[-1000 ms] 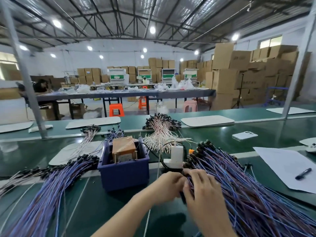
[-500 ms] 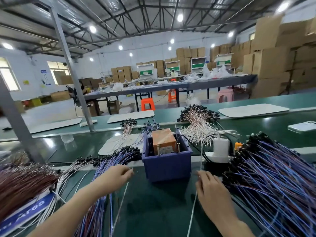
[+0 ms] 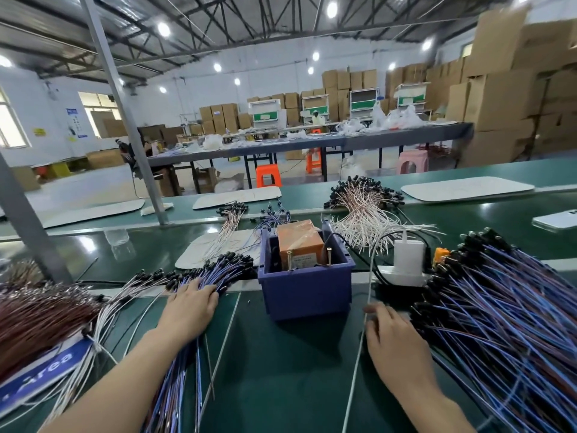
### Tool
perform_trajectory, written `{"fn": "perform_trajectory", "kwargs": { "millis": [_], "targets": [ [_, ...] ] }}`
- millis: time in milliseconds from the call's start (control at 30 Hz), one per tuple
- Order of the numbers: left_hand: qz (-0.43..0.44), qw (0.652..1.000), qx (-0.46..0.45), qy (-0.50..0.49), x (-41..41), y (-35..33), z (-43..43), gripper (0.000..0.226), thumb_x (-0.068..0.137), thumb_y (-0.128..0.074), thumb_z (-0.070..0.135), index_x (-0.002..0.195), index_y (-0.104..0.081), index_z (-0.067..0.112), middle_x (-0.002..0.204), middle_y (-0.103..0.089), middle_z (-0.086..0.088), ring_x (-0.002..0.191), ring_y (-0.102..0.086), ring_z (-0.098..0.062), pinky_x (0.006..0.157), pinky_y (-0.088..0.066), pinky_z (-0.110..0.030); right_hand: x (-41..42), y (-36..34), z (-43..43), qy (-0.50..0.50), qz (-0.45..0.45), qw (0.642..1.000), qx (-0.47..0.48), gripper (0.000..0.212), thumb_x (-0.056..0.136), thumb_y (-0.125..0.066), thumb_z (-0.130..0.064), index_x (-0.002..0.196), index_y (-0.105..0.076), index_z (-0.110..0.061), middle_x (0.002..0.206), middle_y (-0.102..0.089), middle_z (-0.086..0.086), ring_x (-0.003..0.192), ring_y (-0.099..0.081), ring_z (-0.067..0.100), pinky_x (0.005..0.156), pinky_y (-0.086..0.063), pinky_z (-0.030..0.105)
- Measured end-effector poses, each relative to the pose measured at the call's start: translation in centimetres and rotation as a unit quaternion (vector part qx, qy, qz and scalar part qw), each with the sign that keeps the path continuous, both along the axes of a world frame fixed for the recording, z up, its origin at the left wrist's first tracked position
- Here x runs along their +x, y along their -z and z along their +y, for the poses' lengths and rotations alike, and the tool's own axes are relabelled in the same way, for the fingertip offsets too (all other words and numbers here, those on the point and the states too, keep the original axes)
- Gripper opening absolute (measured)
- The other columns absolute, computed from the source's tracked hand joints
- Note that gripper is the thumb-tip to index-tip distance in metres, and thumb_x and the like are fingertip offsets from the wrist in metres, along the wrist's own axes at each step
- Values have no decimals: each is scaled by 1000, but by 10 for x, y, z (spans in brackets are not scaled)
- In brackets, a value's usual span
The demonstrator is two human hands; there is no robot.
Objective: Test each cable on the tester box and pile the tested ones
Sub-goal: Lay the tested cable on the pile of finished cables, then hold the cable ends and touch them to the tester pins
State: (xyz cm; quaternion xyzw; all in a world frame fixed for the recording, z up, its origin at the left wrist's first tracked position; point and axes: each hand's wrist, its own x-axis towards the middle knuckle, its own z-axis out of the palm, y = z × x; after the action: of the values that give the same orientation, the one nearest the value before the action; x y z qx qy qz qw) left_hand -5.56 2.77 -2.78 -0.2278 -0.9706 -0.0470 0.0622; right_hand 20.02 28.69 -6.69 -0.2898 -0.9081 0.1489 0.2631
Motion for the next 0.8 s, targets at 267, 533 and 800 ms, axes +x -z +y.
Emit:
{"fn": "perform_trajectory", "kwargs": {
  "millis": [267, 533, 800],
  "targets": [
    [20, 998, 59, -11, 0, -3, 5, 39, 107, -32, 35, 137, -52, 20, 149, -44, -5, 135, -40, -28, 109, -32, -43, 1, -1, 0, 2, 2, 1000, 1, 27, 103, -43, -29, 126, -57, -29, 119, -65, -12, 106, -59, 8, 66, -33, 15],
    [-12, 996, 75, -49, -9, 1, 7, 36, 107, -31, 30, 126, -58, 14, 147, -44, -10, 132, -40, -33, 108, -32, -45, 1, -5, -2, 12, 7, 1000, -1, 24, 102, -45, -29, 122, -58, -27, 111, -65, -8, 99, -61, 12, 66, -33, 19],
    [13, 961, 272, -42, -4, -8, 11, 31, 106, -38, 14, 111, -65, -1, 130, -49, -19, 101, -53, -31, 95, -42, -44, 4, -8, -6, 7, 36, 999, -5, 23, 103, -46, -27, 121, -59, -27, 106, -60, -9, 94, -61, 11, 65, -33, 19]
  ]
}}
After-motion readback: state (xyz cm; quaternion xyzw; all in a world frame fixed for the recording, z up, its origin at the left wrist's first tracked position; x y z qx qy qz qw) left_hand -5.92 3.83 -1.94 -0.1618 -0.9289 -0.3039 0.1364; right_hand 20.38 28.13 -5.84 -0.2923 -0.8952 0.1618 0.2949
